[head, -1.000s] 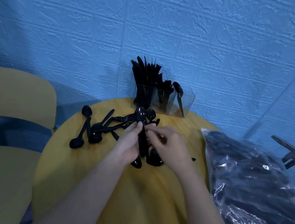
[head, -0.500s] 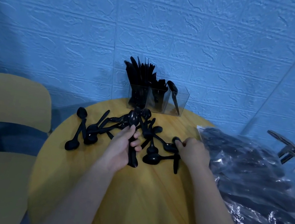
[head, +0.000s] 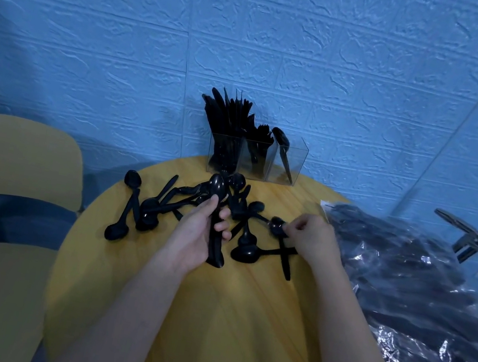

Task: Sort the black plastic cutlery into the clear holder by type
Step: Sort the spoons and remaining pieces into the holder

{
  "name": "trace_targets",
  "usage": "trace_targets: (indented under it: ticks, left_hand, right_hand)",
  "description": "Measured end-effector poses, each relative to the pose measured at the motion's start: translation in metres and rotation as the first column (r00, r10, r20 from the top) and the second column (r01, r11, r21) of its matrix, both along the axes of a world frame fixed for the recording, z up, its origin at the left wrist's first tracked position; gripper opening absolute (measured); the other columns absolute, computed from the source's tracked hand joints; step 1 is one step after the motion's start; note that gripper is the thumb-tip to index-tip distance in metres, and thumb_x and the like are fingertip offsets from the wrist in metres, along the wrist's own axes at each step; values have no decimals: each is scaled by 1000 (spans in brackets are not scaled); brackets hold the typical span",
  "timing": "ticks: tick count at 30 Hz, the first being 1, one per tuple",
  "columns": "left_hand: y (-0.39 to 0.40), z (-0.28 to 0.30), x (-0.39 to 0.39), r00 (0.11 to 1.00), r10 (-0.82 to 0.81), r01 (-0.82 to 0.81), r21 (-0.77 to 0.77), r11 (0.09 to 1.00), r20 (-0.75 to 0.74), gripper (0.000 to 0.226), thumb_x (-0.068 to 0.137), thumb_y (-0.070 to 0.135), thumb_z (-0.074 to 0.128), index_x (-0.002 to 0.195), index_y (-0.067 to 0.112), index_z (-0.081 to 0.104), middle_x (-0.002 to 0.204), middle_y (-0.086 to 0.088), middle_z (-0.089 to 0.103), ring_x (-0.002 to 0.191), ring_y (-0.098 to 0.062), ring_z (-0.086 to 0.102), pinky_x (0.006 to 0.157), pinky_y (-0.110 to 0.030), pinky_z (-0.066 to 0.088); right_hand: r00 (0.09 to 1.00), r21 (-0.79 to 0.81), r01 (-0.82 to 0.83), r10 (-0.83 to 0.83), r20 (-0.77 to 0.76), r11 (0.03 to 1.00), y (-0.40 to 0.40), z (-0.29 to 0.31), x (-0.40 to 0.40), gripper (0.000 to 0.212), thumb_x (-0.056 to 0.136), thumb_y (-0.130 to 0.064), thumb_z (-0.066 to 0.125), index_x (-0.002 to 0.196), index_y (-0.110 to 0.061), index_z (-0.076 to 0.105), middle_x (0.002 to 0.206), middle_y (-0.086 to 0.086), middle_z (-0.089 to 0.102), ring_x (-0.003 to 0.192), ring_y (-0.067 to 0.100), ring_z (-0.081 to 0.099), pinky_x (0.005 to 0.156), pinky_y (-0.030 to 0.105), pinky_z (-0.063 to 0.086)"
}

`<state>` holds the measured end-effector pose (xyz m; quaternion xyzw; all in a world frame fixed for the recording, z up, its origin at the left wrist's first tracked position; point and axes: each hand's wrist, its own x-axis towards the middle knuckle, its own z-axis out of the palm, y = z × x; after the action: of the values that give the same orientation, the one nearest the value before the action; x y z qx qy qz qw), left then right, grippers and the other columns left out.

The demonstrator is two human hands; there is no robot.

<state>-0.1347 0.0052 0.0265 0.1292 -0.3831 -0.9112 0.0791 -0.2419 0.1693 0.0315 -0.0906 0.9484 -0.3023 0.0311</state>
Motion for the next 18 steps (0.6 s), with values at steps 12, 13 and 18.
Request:
trace_targets:
  ticks: [12,13,18]
  left_hand:
    - [5,8,8,984,-144,145,-2,989,109,42,101,39,34,121,9,55,75,-3,59,62,-13,56,54,-26,53]
    - [6,9,10,978,-177,181,-24,983,108,42,101,40,33,118,9,56,77,-4,61,63,-14,58,55,-27,54]
    - [13,9,11,927,-342,370,-227,901,153,49,100,50,24,117,15,55,85,-3,62,66,-12,62,55,-27,52]
  right_hand:
    - [972,-806,-191,-7,-236,561,6,26,11,11,94,-14,55,100,-13,65,91,0,67,80,5,62,67,18,51]
    - [964,-769,-253,87,-252,587,5,28,14,13,94,-14,56,102,-15,66,92,0,68,78,1,62,67,16,51]
    - [918,-495,-395,309,-248,774,-13,23,26,11,88,-21,65,96,-28,63,79,-6,64,68,-3,56,66,7,41]
